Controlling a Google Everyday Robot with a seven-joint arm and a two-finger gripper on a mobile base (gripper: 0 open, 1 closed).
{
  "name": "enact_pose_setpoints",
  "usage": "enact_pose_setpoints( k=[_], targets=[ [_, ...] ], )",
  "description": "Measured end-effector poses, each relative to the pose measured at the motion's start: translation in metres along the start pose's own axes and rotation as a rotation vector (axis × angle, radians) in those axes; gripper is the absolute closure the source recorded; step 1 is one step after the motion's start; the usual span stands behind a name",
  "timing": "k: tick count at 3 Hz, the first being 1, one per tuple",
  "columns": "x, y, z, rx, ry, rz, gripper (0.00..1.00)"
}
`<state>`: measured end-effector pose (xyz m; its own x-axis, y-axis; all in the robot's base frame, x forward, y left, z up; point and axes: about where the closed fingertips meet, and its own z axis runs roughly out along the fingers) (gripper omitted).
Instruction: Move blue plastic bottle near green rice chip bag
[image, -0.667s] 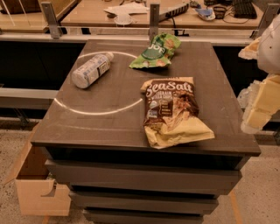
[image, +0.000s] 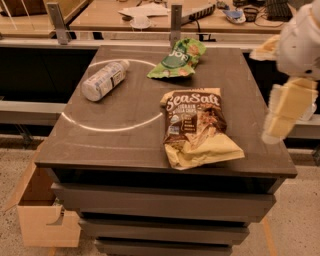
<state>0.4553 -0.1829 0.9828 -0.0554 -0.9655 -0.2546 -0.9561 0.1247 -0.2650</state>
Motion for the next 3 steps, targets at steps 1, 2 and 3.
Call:
enact_pose_setpoints(
  k=[1,2,3],
  targets=[
    [-0.054,-0.015,0.026,-0.045,-0.101,-0.175,0.00],
    [-0.093,-0.024,0.052,-0.069,-0.182,-0.252,0.00],
    [-0.126,-0.027,0.072,-0.086,-0.268,-0.290,0.00]
  ],
)
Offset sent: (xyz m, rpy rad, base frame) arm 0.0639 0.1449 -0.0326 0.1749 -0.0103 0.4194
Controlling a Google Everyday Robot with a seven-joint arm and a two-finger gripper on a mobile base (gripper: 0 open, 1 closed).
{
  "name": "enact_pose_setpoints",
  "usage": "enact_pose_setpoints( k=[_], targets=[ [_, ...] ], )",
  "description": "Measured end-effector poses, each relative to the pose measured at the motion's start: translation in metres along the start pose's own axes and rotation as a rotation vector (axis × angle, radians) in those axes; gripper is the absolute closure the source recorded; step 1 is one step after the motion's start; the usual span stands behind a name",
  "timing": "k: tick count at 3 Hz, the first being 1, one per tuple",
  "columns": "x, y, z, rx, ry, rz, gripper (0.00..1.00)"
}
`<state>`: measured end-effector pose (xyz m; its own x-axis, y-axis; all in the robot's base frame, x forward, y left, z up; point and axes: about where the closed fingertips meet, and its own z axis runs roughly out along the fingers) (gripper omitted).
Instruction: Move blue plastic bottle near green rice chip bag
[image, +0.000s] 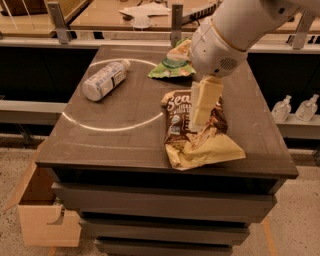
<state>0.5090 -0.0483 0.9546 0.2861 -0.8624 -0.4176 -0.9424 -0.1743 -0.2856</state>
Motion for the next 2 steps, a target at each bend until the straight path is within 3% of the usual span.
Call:
enact_pose_setpoints(
  k=[2],
  targets=[
    [-0.0049,-0.0006,0.0021,0.028,-0.038,0.017,0.00]
  ],
)
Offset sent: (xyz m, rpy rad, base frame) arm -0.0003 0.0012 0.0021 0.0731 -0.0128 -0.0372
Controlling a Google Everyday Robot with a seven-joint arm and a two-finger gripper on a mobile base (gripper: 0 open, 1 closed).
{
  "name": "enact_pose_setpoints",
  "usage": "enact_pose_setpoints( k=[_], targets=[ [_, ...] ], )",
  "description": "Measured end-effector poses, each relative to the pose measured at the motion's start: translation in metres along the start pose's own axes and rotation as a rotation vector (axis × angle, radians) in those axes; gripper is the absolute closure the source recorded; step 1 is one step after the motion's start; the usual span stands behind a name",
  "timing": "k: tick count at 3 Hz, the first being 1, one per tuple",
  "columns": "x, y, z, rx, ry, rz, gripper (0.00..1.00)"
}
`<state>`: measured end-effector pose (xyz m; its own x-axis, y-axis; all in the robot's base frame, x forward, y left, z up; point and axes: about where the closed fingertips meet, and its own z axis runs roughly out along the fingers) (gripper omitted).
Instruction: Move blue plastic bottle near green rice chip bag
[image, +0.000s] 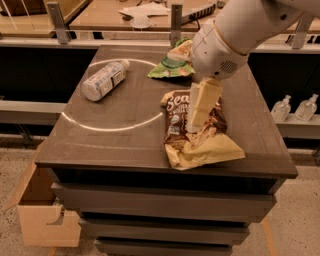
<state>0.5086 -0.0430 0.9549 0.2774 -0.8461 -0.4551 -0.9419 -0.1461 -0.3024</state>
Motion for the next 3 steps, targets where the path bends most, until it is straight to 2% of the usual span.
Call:
enact_pose_setpoints(
  k=[1,2,3],
  targets=[
    [-0.007,0.005,0.011,0.076,-0.100,0.057,0.00],
    [-0.028,0.021,0.043,0.114,-0.246,0.132,0.00],
    [-0.056,0.023,0.084,0.192,-0.375,0.222,0.00]
  ],
)
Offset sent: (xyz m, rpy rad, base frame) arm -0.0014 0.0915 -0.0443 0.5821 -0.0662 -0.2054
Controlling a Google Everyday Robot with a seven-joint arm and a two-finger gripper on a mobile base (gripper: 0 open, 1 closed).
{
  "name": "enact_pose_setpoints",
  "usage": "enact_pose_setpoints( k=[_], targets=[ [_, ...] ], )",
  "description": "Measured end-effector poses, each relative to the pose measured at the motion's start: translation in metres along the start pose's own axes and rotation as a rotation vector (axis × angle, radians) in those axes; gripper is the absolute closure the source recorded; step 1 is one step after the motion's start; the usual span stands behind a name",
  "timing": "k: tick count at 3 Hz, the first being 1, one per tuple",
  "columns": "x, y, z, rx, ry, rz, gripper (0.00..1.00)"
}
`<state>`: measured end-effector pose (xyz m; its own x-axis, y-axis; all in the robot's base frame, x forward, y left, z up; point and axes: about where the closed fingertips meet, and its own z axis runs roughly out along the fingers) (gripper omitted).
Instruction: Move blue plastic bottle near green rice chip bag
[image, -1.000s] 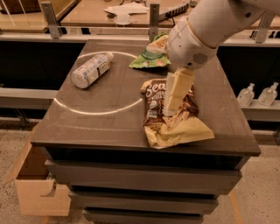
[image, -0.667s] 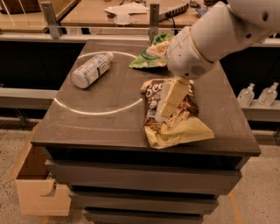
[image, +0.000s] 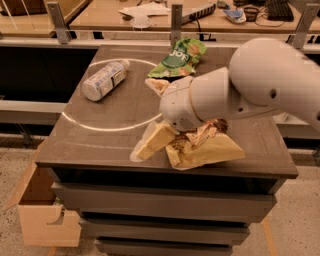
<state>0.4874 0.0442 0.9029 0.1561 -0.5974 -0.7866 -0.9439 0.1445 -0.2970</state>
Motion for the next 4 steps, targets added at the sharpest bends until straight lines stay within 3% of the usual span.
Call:
enact_pose_setpoints(
  k=[1,2,3,4],
  targets=[
    [-0.008,-0.010,0.038,0.110,-0.059,0.188,0.00],
    [-0.013,-0.029,0.066,0.184,-0.143,0.351,0.00],
    [-0.015,-0.050,0.063,0.269,-0.168,0.373,0.00],
    [-0.017,-0.051,0.065,0.275,-0.176,0.375,0.00]
  ],
)
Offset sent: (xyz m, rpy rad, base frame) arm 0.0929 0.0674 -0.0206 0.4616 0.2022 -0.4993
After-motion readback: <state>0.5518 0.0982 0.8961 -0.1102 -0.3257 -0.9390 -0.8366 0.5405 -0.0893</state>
